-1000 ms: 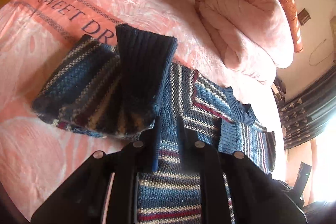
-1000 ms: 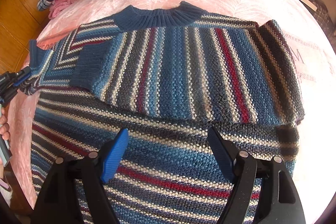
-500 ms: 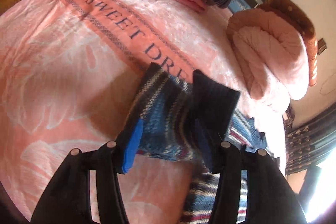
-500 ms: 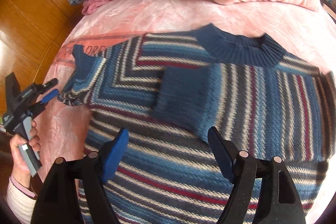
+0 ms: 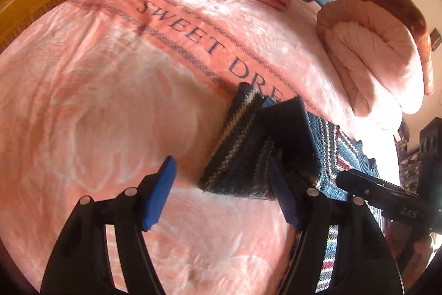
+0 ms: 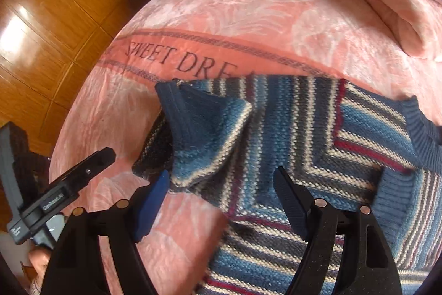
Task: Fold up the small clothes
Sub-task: 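Fold the held sleeve across the sweater body with the left tool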
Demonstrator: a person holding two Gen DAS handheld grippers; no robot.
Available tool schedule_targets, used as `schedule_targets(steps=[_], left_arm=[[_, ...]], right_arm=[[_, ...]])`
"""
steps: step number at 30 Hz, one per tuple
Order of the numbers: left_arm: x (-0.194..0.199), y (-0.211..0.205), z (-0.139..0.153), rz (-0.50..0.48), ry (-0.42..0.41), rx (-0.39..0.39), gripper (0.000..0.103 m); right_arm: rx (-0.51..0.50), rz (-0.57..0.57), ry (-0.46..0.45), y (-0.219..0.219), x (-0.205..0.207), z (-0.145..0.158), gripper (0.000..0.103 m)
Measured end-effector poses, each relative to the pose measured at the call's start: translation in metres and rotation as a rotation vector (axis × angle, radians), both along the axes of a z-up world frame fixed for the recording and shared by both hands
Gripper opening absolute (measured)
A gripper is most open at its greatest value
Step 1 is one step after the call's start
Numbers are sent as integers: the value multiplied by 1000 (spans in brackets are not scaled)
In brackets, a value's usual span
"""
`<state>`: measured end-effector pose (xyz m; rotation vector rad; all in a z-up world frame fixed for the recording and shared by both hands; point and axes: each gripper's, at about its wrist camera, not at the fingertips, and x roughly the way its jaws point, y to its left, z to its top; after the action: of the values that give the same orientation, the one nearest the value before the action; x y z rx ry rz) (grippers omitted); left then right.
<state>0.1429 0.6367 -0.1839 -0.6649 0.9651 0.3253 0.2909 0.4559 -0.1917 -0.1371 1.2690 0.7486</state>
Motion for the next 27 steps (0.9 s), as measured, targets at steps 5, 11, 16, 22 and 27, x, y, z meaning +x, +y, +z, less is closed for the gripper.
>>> schedule_targets(steps=[5, 11, 16, 22, 27], left_arm=[[-14, 18, 2, 15, 28, 25, 69], [-13, 21, -4, 15, 39, 12, 69], [1, 3, -7, -11, 30, 4, 69], [24, -33, -7, -66, 6, -1, 69], [44, -69, -11, -131, 12, 0, 69]], right_arm=[[-64, 27, -4, 34, -1, -18, 53], [6, -4, 44, 13, 5, -22, 10], [96, -77, -28, -40, 8, 11, 10], [99, -172, -115, -110, 14, 29, 10], [85, -291, -142, -176, 17, 17, 10]])
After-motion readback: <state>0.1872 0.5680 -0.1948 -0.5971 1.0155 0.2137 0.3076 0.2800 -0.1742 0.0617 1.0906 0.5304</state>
